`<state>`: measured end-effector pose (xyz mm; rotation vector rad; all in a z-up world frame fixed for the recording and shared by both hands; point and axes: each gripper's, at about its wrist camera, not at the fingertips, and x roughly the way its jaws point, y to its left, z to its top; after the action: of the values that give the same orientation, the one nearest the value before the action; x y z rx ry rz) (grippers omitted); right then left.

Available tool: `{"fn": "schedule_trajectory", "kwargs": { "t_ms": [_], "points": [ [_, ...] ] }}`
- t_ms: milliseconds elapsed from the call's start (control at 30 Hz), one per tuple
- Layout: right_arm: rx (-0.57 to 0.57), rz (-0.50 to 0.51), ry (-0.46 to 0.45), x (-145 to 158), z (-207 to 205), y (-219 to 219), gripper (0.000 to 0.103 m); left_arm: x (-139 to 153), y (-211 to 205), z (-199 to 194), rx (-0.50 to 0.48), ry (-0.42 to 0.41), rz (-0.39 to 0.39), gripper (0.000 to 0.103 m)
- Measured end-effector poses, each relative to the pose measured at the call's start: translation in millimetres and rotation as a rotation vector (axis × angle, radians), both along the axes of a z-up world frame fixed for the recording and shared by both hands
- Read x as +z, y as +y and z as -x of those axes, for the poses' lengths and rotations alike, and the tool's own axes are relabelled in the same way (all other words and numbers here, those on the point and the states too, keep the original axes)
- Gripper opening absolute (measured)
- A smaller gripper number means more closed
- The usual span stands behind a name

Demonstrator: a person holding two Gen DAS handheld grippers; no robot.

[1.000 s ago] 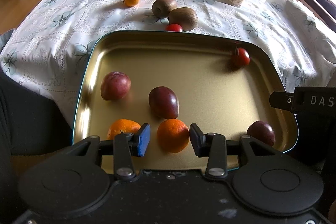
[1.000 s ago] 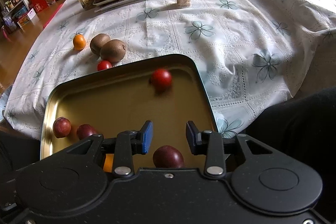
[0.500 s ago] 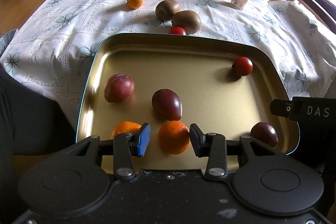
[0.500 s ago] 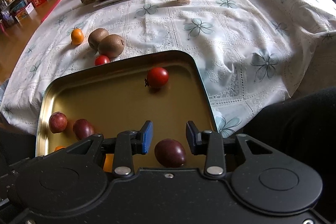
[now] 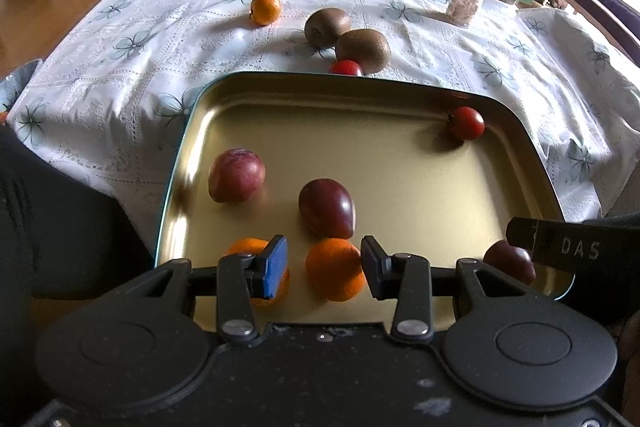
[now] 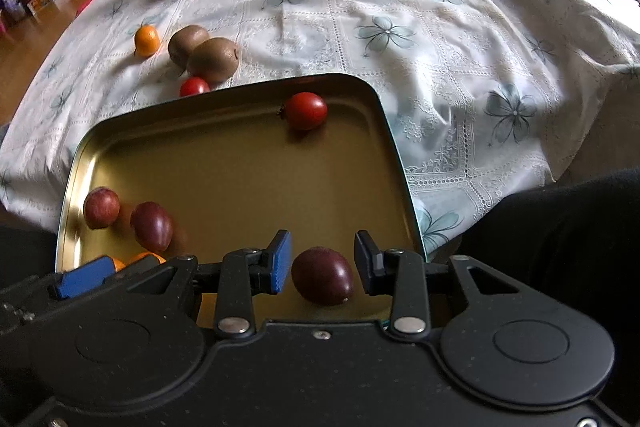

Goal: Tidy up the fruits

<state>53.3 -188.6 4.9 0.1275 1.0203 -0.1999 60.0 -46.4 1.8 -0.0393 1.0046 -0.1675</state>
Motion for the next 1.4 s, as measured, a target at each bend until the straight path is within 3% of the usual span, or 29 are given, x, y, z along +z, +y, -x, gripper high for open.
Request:
{"fn": "schedule_trajectory", "kwargs": {
  "t_ms": [667, 1400],
  "points": [
    [0.030, 0.027, 0.012, -2.8, -0.6, 5.5, 0.045, 0.7, 2.4, -0.9, 0.035, -0.020, -0.018, 0.042],
    [0.041, 0.009, 0.025, -3.2, 0.3, 5.0, 0.045, 2.6, 8.6, -2.0, 0.064, 0.011, -0.014, 0.043]
  ]
}}
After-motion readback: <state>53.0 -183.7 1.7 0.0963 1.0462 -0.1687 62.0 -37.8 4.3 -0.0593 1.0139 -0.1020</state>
